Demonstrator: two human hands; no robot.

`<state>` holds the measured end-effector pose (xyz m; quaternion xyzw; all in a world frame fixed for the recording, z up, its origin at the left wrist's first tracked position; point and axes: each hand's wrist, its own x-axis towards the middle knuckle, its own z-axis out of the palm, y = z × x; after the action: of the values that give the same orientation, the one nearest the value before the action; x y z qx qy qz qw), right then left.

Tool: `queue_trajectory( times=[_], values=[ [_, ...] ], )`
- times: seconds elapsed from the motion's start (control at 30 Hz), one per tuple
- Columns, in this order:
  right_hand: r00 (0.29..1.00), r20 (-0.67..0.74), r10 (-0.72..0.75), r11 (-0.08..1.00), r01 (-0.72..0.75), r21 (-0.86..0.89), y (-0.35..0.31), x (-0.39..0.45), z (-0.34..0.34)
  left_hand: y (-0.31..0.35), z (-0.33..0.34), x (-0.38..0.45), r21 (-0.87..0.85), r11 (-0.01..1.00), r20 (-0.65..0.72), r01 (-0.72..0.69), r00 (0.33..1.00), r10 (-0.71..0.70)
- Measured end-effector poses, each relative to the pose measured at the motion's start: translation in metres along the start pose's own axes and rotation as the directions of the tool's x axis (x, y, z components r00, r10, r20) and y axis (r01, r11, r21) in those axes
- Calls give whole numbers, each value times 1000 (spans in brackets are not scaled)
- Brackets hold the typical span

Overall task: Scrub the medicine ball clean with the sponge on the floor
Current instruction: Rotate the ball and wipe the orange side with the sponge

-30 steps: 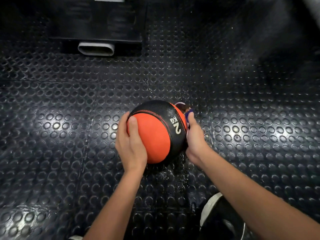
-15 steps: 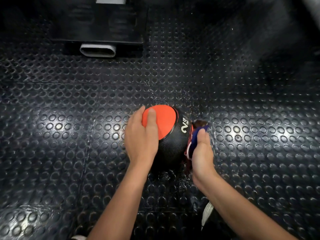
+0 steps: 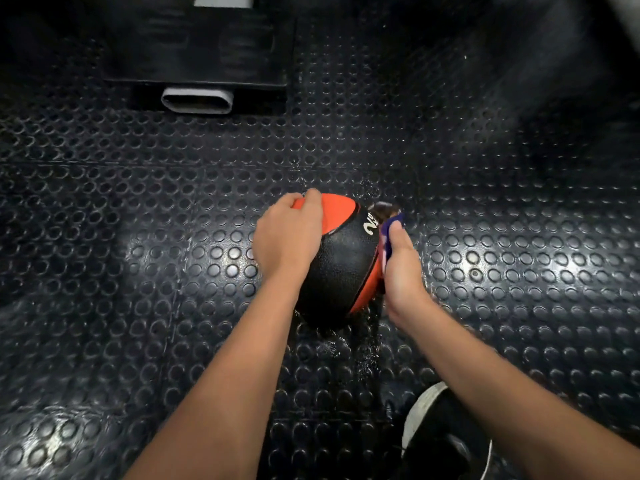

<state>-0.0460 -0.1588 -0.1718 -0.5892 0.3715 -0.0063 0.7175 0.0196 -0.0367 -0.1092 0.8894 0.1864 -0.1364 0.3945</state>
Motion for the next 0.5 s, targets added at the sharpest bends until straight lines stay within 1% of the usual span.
queue_trajectory(
  times=[0.03,0.07,0.1,0.13,0.17,0.2,0.23,0.27,0.3,0.33,0.37,0.4,0.43,0.47,0.5],
  values=[
    [991,-7,-132,989,131,-65,-2,-9,1,0,-2,1,-4,1000,8,4,1000,-4],
    [969,20,-245,960,246,-134,-4,-15,2,0,-3,3,-9,1000,13,7,1000,-6],
    [943,63,-326,926,332,-180,-5,-20,4,-1,-5,4,-11,1000,16,9,1000,-9],
    [935,99,-342,916,355,-188,-2,-20,3,-3,-6,4,-12,1000,18,9,1000,-9],
    [943,95,-319,927,331,-176,-1,-19,1,-5,-6,3,-15,1000,19,2,1000,-2],
    [966,65,-249,953,256,-162,1,-12,-2,-6,-6,1,-17,1000,16,-8,1000,9],
    [988,50,-143,981,148,-126,-1,-8,-6,-8,-5,-1,-18,1000,10,-19,1000,20],
    [999,46,-1,996,5,-92,0,-1,-10,-8,-4,-3,-15,999,3,-32,999,32],
    [991,55,125,990,-121,-70,1,3,-12,-8,-3,-5,-8,999,-2,-40,999,40],
    [980,59,188,980,-184,-73,3,5,-13,-8,-2,-6,-1,999,-6,-44,999,44],
    [983,38,181,981,-177,-82,4,5,-14,-7,-2,-7,2,999,-7,-46,999,46],
    [994,3,105,990,-104,-100,8,3,-13,-7,-2,-7,0,999,-6,-46,999,46],
    [1000,-22,-10,993,7,-115,8,-4,-10,-8,-3,-7,-9,999,-4,-45,999,45],
    [990,-23,-136,983,132,-125,10,-12,-8,-9,-4,-7,-22,999,-2,-41,999,41],
    [967,12,-256,957,255,-140,10,-18,-6,-10,-6,-7,-36,999,-2,-38,999,38]
  ],
)
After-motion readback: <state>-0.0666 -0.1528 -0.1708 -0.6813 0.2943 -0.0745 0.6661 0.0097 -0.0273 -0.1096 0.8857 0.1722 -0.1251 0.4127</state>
